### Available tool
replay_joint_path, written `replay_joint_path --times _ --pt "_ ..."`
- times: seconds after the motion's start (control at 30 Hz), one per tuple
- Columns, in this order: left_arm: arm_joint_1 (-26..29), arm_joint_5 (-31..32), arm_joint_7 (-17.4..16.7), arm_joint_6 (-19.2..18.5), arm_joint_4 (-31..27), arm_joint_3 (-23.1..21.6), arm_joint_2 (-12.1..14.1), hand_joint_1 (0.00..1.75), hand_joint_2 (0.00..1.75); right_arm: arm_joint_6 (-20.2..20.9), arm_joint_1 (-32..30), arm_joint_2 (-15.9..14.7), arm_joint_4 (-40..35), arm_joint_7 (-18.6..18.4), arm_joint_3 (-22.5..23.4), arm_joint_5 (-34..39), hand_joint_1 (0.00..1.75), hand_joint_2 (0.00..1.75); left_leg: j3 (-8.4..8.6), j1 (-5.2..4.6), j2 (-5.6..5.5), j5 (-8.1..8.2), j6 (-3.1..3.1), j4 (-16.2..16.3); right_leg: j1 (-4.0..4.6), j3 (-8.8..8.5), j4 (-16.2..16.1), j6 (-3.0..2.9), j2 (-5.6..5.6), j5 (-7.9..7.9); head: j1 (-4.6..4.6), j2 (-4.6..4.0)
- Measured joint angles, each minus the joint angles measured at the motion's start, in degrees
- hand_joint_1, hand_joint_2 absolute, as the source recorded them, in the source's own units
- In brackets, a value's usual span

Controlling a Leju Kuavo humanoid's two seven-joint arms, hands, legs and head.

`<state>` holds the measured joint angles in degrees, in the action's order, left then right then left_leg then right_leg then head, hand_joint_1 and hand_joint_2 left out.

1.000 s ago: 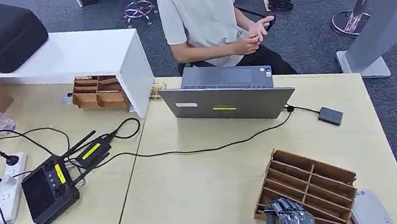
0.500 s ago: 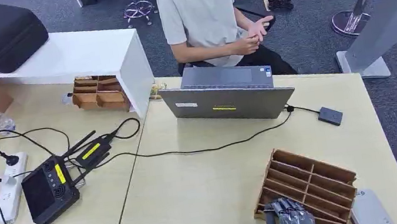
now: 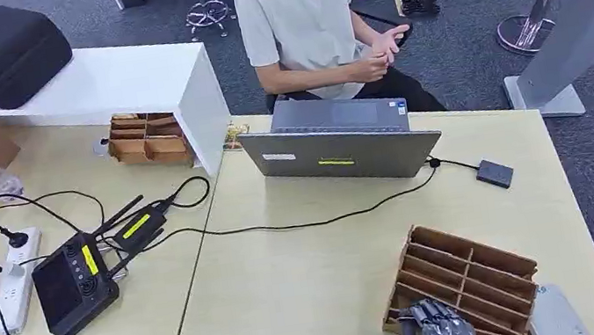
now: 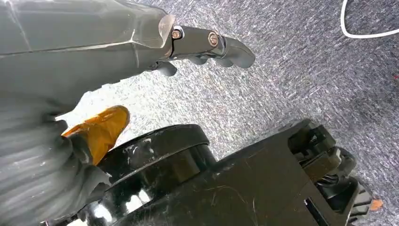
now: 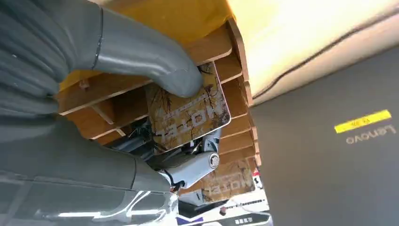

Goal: Pass the card to the sensor for recognition and then transmit it.

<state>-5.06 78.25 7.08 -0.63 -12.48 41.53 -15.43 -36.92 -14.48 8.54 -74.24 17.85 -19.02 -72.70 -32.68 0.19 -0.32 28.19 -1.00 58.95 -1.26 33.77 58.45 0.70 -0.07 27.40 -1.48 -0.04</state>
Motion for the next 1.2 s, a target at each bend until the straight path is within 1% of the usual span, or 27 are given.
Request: replay_joint_path --times 0.1,0.17,0.23,0.3,0.33,0.6,1.2 --pt "0.0 0.1 -0.5 0.0 0.0 0.0 0.0 0.00 1.75 0.0 -0.5 1.5 -2.4 3.2 1.7 -1.2 1.52 1.75 -0.06 0.01 0.02 0.00 0.00 0.0 0.00 0.03 0.0 -0.03 0.02 0.01 0.02 0.00" --pt "0.0 0.1 -1.1 0.0 0.0 0.0 0.0 0.00 1.75 0.0 0.8 2.8 -3.0 2.2 2.4 -2.8 1.52 1.75 -0.06 0.01 0.10 0.00 -0.01 0.0 0.00 0.09 0.1 -0.06 0.08 -0.01 0.00 0.00" --pt "-0.1 0.2 -1.5 0.0 0.0 -0.1 0.0 0.00 1.75 0.0 2.6 3.5 -4.5 -2.6 2.1 -3.7 1.52 1.75 -0.02 0.00 0.08 -0.02 -0.02 0.0 0.00 0.10 0.1 -0.06 0.05 -0.01 0.02 0.00" --pt "-0.1 0.3 -1.7 -0.1 0.0 -0.1 0.0 0.00 1.75 0.0 3.3 3.6 -6.3 -4.7 1.3 -4.1 1.52 1.75 -0.03 0.01 0.05 -0.05 -0.06 0.0 0.00 0.09 0.1 -0.07 0.01 -0.02 0.02 0.00" --pt "-0.1 0.3 -1.7 -0.1 0.0 -0.1 0.0 0.00 1.75 0.0 3.5 3.6 -7.0 -5.0 1.0 -4.1 1.52 1.75 -0.03 0.00 0.06 -0.05 -0.06 0.0 0.00 0.09 0.1 -0.07 0.03 -0.02 0.00 0.00" --pt "-0.1 0.4 -1.8 -0.1 0.0 -0.1 0.0 0.00 1.75 0.0 3.9 3.6 -10.9 -5.0 -0.1 -3.9 1.52 1.75 -0.04 0.01 0.06 -0.04 -0.06 0.0 0.00 0.12 0.1 -0.07 0.03 0.00 0.00 0.00" --pt "-0.1 0.5 -2.0 -0.1 0.0 -0.1 0.0 0.00 1.75 0.0 4.1 3.6 -11.5 -5.6 -0.4 -4.2 1.52 1.75 -0.04 0.01 0.06 -0.04 -0.06 0.0 0.00 0.11 0.1 -0.08 0.03 0.00 0.00 0.00"
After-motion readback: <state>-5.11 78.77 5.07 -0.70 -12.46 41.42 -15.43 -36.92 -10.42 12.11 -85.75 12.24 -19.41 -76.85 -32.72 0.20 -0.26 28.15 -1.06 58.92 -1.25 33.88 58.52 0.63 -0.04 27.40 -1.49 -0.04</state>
